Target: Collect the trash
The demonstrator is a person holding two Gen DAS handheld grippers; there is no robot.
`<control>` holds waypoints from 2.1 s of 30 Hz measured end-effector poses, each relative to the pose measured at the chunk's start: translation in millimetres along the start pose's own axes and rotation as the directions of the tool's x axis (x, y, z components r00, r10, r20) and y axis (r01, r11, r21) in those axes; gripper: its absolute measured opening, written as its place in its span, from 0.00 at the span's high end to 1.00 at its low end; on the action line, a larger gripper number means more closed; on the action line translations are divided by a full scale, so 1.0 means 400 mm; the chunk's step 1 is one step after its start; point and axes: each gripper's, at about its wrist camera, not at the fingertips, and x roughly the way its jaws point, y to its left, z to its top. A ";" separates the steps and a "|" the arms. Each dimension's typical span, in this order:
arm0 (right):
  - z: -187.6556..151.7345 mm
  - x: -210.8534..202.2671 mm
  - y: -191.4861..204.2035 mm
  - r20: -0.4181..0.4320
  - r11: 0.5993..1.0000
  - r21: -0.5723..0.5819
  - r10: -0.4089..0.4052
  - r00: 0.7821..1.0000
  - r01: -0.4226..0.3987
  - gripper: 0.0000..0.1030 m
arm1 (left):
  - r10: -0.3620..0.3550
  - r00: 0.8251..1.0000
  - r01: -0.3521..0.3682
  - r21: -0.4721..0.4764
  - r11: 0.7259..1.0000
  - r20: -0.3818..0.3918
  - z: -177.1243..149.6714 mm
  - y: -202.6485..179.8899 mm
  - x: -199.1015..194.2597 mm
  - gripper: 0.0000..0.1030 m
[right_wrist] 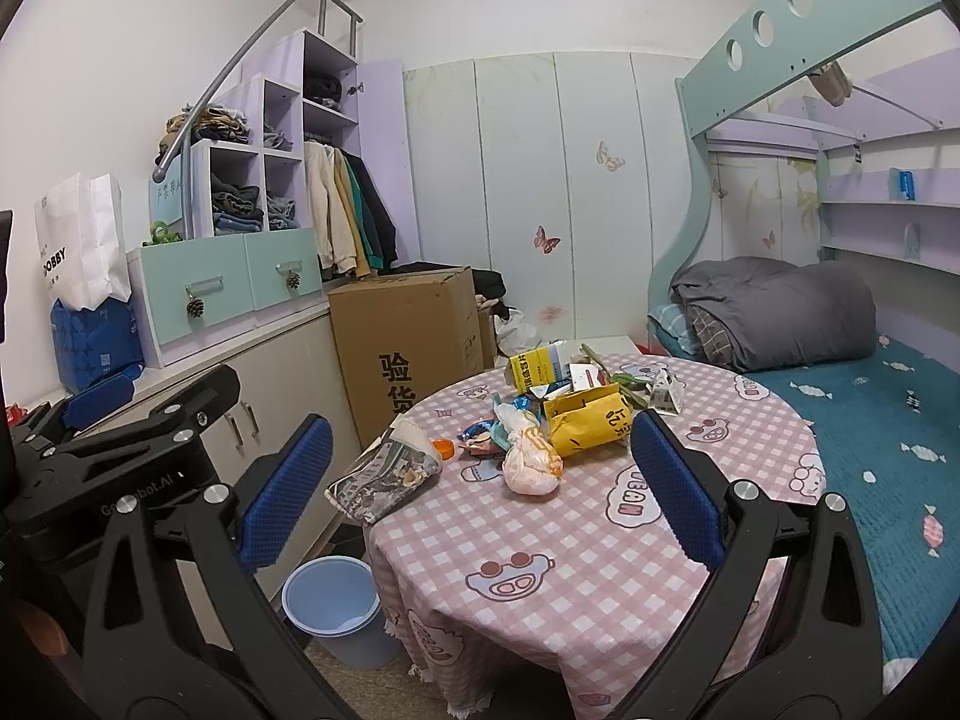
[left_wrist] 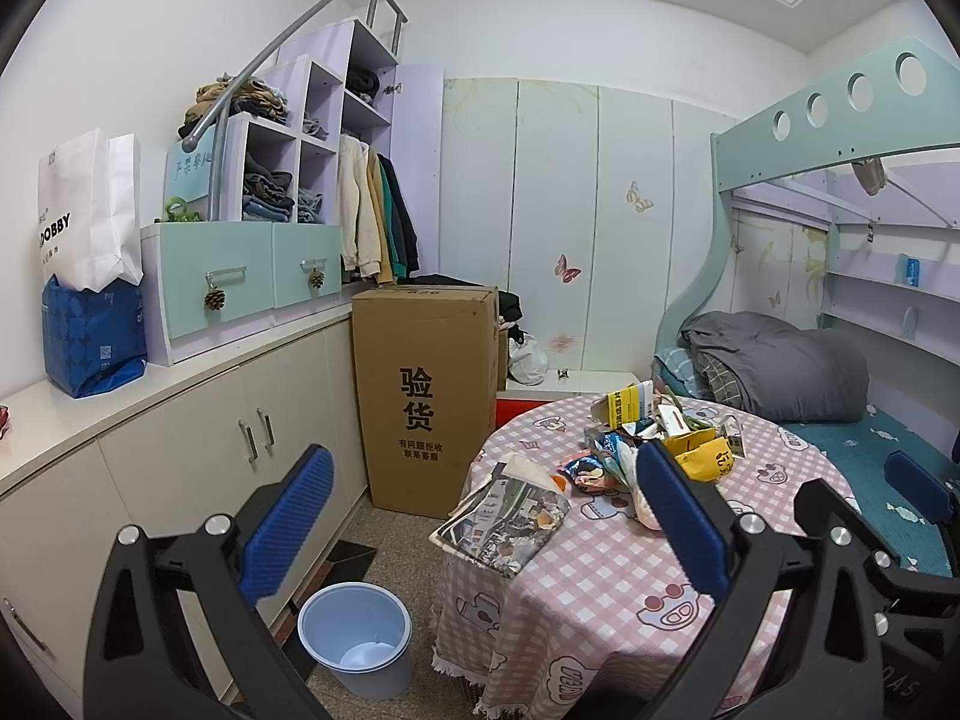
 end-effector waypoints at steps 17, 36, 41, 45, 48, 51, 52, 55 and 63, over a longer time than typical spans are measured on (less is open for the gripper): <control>-0.003 0.003 0.001 -0.004 1.000 0.005 0.002 1.000 -0.002 0.06 | 0.001 1.000 -0.001 0.002 1.000 -0.002 0.000 0.000 0.000 0.04; -0.005 0.004 0.001 -0.008 1.000 0.013 0.005 1.000 -0.005 0.06 | 0.002 1.000 -0.002 0.005 1.000 -0.006 -0.004 0.003 -0.006 0.04; -0.005 0.005 -0.002 -0.010 1.000 0.014 0.005 1.000 -0.005 0.06 | 0.002 1.000 -0.002 0.006 1.000 -0.007 -0.004 0.003 -0.006 0.04; -0.005 0.006 -0.003 -0.010 1.000 0.015 0.006 1.000 -0.005 0.06 | 0.003 1.000 -0.003 0.007 1.000 -0.008 -0.003 0.002 -0.005 0.04; -0.003 0.007 -0.005 -0.012 1.000 0.016 0.006 1.000 -0.006 0.06 | 0.003 1.000 -0.003 0.007 1.000 -0.008 -0.003 0.002 -0.005 0.04; -0.011 0.003 -0.003 -0.015 1.000 0.021 0.007 1.000 -0.007 0.06 | 0.002 1.000 -0.002 0.008 1.000 -0.010 -0.004 0.003 -0.007 0.04; -0.014 0.001 0.000 -0.016 1.000 0.022 0.007 1.000 -0.007 0.06 | 0.002 1.000 -0.002 0.008 1.000 -0.010 -0.011 0.010 -0.007 0.04; -0.022 -0.001 0.004 -0.019 1.000 0.024 0.007 1.000 -0.007 0.06 | 0.002 1.000 -0.002 0.008 1.000 -0.010 -0.017 0.008 -0.009 0.04; -0.022 0.005 -0.002 -0.026 0.999 0.033 0.008 1.000 -0.007 0.06 | 0.002 1.000 -0.001 0.009 1.000 -0.012 -0.018 0.009 -0.011 0.04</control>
